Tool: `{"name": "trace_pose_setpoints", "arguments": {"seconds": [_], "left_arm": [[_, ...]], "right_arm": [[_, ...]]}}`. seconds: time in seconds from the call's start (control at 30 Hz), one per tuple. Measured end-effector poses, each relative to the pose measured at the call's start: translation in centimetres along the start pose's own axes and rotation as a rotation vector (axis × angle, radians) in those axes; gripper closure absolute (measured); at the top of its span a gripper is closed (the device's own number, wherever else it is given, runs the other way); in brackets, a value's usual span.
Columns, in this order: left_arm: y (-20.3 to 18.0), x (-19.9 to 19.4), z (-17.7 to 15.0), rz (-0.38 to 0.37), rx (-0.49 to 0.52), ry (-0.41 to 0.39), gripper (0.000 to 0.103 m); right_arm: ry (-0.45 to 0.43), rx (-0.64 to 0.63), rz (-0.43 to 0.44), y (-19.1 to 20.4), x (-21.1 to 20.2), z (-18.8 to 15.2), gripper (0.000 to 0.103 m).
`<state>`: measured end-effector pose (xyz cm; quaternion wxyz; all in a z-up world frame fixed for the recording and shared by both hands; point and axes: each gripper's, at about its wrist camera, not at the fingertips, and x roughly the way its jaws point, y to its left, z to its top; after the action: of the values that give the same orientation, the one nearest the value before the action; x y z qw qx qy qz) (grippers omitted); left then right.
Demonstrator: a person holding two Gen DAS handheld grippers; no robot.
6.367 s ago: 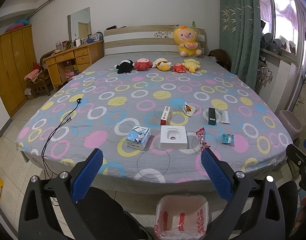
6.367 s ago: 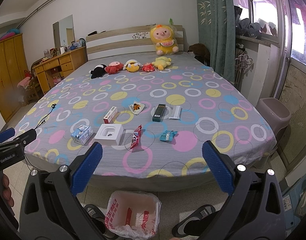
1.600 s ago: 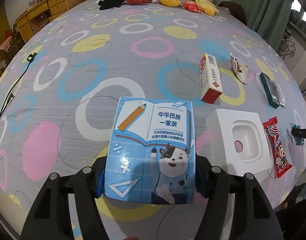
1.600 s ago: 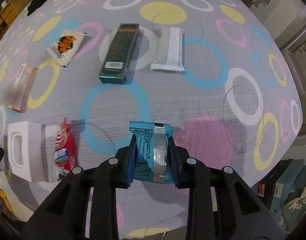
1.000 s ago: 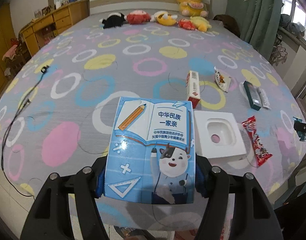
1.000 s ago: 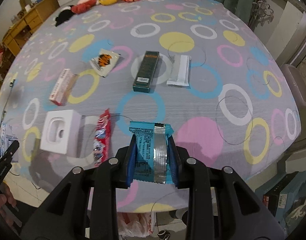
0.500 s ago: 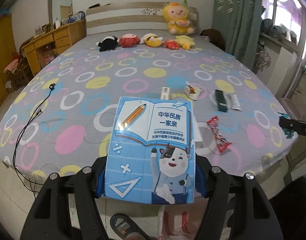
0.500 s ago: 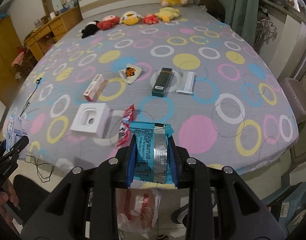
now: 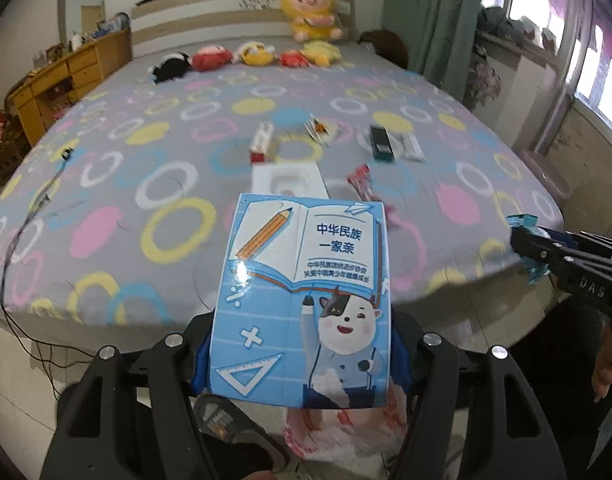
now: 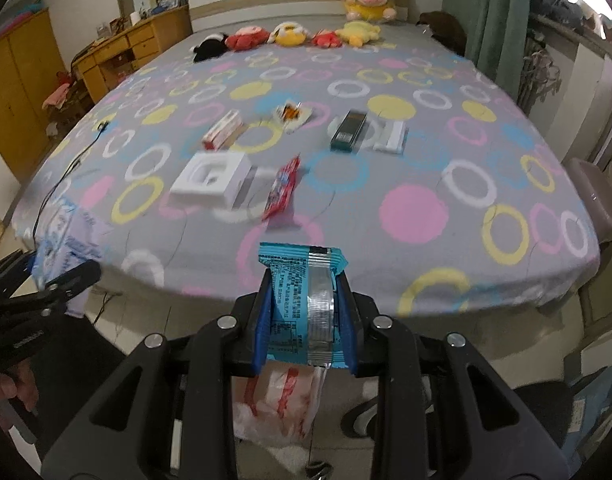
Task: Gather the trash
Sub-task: 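Lift the teal packet with the right tool while the left tool lifts the milk carton, then lower both tools over the white bag and open them to drop the items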
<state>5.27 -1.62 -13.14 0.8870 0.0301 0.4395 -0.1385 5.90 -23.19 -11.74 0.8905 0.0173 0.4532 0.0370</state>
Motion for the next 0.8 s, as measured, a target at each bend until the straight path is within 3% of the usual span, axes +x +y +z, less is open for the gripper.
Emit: {"name": "trace_pose_setpoints", "arguments": {"seconds": [0.3,0.8], "left_arm": [[-2.1,4.3,-4.4,-0.06,0.025,0.148,0.038],[-3.2,12.5,-9.6,-0.055,0.043,0.362,0.038]], "right_arm": [[0.1,-0.023,0.033,1.2,3.6,-4.2,0.075],[0.293,-0.109,0.098,2.8,13.0,-9.0,0.075]]}}
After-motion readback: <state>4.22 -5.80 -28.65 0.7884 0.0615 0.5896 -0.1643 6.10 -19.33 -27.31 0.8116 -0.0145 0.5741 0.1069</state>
